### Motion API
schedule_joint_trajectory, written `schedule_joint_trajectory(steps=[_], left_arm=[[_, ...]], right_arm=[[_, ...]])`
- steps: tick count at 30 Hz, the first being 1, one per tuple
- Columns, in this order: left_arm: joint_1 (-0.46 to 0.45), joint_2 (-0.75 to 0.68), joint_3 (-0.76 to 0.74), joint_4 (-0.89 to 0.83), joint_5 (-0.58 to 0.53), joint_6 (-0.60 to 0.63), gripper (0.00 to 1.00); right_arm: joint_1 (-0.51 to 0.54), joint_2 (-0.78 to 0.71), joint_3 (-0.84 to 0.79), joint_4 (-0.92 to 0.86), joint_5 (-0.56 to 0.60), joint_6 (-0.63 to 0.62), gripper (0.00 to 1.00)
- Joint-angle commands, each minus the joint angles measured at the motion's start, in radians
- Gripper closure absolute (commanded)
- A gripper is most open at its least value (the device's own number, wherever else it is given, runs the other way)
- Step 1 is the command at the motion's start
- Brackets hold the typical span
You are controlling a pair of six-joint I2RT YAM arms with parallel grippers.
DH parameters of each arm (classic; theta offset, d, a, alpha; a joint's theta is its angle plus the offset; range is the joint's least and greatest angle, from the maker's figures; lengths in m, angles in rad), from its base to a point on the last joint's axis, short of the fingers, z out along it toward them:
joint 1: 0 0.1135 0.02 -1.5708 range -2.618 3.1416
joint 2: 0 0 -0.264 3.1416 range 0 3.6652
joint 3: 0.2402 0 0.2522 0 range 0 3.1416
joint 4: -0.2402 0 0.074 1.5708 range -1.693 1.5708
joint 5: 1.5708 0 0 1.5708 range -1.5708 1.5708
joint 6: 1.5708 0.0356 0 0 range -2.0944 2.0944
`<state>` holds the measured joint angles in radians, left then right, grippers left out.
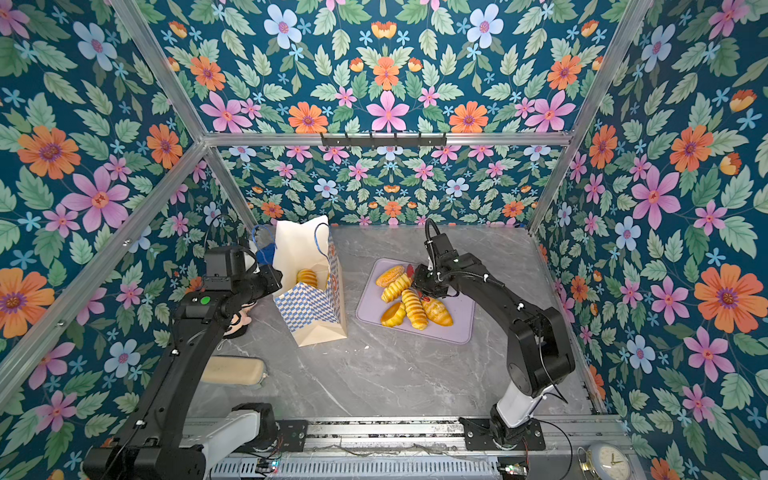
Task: Place the fake bread into the paper bag
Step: 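Close the tongs on the spiral yellow bread with the right gripper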
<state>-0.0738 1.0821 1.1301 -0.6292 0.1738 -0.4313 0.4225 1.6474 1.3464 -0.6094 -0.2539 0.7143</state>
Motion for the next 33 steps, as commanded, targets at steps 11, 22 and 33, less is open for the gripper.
schedule_joint_trajectory(steps=[11,22,33], left_arm=[[0.0,0.005,0.018,0.005,-0.012,0.008,0.82],[0.0,0.009,0.027,0.004,-0.015,0.01,0.81],[0.0,0.011,0.029,-0.006,-0.021,0.017,0.81]], right_arm=[[0.001,-0.077,0.011,0.009,0.004,0.005,0.75],[0.0,-0.149,0.011,-0.025,0.005,-0.013,0.77],[0.001,-0.166,-0.008,-0.033,-0.001,-0.022,0.78]])
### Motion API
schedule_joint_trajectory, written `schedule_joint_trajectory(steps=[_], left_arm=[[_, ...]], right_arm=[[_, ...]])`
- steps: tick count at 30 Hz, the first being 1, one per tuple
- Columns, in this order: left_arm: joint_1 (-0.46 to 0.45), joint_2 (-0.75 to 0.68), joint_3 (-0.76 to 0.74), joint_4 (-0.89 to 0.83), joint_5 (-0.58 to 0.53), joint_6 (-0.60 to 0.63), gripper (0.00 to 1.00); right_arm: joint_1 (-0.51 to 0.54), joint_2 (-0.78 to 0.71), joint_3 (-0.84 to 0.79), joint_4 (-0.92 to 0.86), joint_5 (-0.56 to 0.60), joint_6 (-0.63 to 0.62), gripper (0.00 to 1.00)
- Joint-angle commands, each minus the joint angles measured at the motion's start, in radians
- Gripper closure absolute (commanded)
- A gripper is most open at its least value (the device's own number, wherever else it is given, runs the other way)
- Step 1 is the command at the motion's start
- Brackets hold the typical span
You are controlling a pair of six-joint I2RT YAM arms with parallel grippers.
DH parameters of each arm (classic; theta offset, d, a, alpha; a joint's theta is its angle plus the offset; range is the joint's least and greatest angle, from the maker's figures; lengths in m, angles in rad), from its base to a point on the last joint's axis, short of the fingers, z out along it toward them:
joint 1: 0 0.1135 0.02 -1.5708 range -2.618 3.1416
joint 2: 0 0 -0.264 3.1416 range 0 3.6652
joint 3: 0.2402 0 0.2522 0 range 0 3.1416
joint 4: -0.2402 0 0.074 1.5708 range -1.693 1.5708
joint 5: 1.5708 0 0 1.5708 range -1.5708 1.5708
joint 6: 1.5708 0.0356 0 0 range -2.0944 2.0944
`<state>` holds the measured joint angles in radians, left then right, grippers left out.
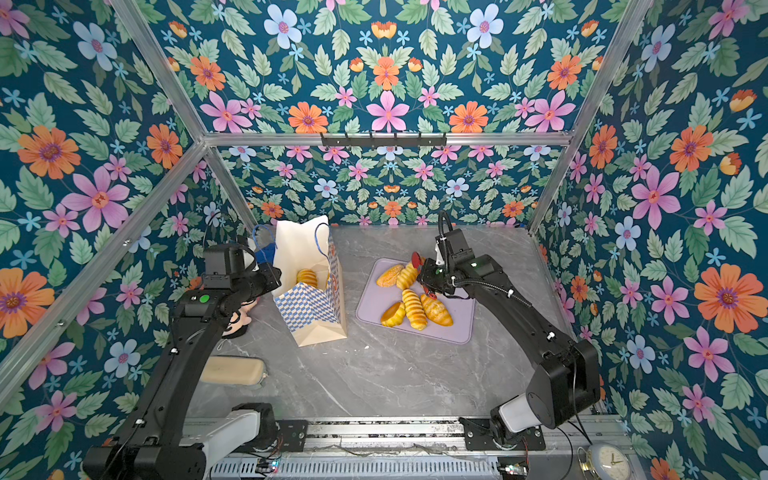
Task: Place the fake bread into the paper bag
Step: 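Close the tongs on the spiral yellow bread with the right gripper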
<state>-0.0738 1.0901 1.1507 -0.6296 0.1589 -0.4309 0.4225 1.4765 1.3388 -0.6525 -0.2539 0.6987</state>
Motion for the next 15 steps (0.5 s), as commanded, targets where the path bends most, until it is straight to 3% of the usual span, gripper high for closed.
schedule_joint_trajectory(steps=[1,7,15], left_arm=[[0.001,0.004,0.012,-0.012,-0.006,0.02,0.81],[0.0,-0.005,0.012,-0.016,-0.01,0.024,0.8],[0.0,-0.008,0.01,-0.012,-0.006,0.023,0.79]], right_arm=[[0.001,0.01,0.003,0.003,-0.001,-0.01,0.78],[-0.003,0.044,0.032,-0.007,0.011,-0.03,0.77],[-0.03,0.093,0.056,-0.013,0.036,-0.029,0.65]])
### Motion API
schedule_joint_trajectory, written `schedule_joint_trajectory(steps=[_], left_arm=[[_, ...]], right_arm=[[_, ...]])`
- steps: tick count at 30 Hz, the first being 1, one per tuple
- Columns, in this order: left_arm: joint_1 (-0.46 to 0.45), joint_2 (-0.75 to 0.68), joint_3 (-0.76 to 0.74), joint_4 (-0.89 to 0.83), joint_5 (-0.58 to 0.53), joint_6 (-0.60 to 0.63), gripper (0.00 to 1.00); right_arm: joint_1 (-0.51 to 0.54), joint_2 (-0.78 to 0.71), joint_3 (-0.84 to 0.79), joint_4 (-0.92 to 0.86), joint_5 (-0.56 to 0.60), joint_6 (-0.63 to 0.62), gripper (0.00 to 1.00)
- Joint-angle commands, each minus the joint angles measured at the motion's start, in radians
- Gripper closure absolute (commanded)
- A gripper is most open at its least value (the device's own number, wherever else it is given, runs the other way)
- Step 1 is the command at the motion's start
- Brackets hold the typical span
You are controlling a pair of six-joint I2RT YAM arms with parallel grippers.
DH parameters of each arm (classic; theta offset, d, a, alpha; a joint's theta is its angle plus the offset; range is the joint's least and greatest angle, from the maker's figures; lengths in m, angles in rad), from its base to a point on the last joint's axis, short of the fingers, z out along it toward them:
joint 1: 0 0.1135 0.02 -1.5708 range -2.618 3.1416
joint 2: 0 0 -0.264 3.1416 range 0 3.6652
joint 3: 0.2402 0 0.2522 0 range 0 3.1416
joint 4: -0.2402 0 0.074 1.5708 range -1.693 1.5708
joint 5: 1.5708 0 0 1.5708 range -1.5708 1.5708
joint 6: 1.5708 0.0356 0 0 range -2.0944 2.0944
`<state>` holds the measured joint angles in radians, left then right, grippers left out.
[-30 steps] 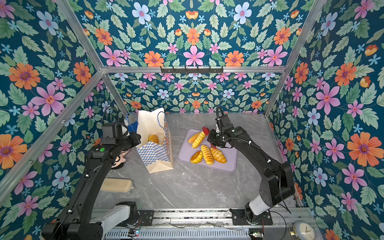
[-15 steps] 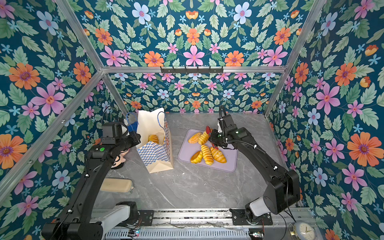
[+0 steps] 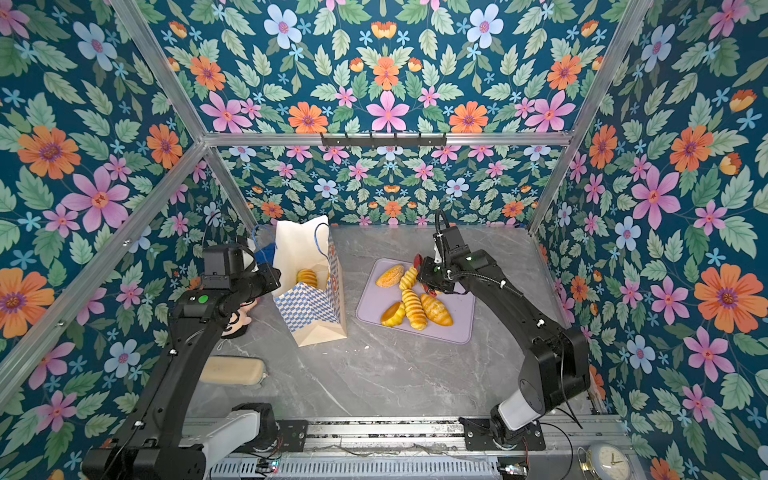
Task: Place the fake bread into the paper bag
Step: 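Close the tongs on the spiral yellow bread with the right gripper, then lift the pinched spiral bread off the tray with the tongs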
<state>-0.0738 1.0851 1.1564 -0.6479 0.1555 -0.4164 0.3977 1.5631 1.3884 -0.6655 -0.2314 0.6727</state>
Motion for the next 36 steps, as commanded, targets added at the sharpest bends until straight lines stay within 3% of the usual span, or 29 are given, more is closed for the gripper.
schedule_joint_trajectory(steps=[1,19,36], left_arm=[[0.0,-0.003,0.002,0.009,-0.002,0.007,0.79],[0.0,-0.01,-0.03,0.033,0.017,0.007,0.79],[0.0,-0.019,-0.047,0.036,0.017,0.013,0.8]], right_arm=[[-0.006,0.008,0.009,-0.003,0.023,-0.002,0.63],[-0.016,0.136,0.09,-0.012,0.041,0.033,0.46],[-0.016,0.23,0.141,-0.003,0.038,0.038,0.45]])
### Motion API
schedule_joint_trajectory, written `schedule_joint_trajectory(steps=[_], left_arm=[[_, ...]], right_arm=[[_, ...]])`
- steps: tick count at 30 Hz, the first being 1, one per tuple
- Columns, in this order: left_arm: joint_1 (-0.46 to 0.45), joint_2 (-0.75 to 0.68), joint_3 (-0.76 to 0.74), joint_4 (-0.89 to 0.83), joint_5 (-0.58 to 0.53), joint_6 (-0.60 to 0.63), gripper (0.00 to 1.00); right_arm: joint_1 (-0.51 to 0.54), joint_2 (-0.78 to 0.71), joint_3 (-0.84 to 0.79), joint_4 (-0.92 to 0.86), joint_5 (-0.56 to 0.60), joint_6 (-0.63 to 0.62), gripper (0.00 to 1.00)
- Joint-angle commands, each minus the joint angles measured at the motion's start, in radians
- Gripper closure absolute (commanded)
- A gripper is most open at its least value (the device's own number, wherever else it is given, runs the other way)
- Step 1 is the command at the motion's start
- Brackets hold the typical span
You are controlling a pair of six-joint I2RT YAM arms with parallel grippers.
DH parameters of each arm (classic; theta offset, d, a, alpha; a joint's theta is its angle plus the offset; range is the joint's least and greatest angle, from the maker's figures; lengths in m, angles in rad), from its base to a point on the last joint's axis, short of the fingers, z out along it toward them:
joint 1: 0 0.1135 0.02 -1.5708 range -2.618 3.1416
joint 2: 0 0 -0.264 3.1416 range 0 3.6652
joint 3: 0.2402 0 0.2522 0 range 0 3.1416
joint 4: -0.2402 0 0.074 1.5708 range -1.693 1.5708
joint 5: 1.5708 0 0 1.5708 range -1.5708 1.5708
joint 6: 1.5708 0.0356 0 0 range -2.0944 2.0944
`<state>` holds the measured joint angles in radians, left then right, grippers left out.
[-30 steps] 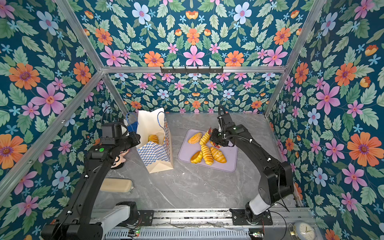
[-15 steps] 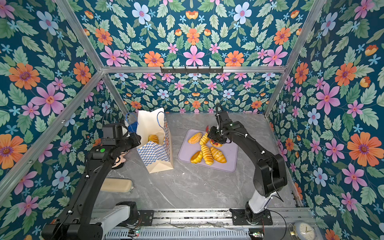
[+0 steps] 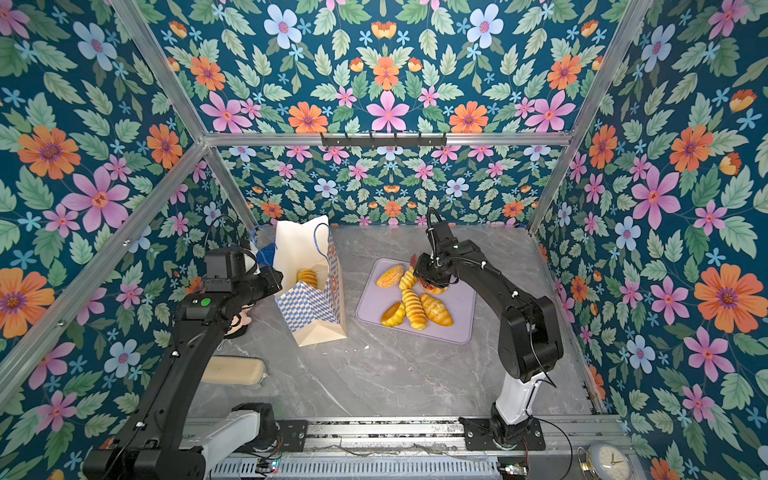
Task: Place the fake bread into the paper bag
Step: 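Lift the pinched spiral bread off the tray with the tongs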
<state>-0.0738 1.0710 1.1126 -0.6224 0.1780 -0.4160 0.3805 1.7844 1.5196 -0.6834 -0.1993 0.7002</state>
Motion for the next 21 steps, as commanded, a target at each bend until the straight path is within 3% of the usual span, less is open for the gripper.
schedule_joint_trajectory(steps=[1,11,21], left_arm=[[0.0,-0.005,-0.005,0.012,-0.005,0.013,0.8],[0.0,-0.01,-0.004,0.009,-0.002,0.012,0.8],[0.0,-0.014,0.008,0.001,-0.013,0.009,0.8]], right_arm=[[0.001,0.014,0.013,0.015,0.007,0.01,0.45],[0.001,0.038,0.006,0.021,0.009,0.01,0.55],[0.001,-0.115,-0.123,0.062,0.024,0.039,0.68]])
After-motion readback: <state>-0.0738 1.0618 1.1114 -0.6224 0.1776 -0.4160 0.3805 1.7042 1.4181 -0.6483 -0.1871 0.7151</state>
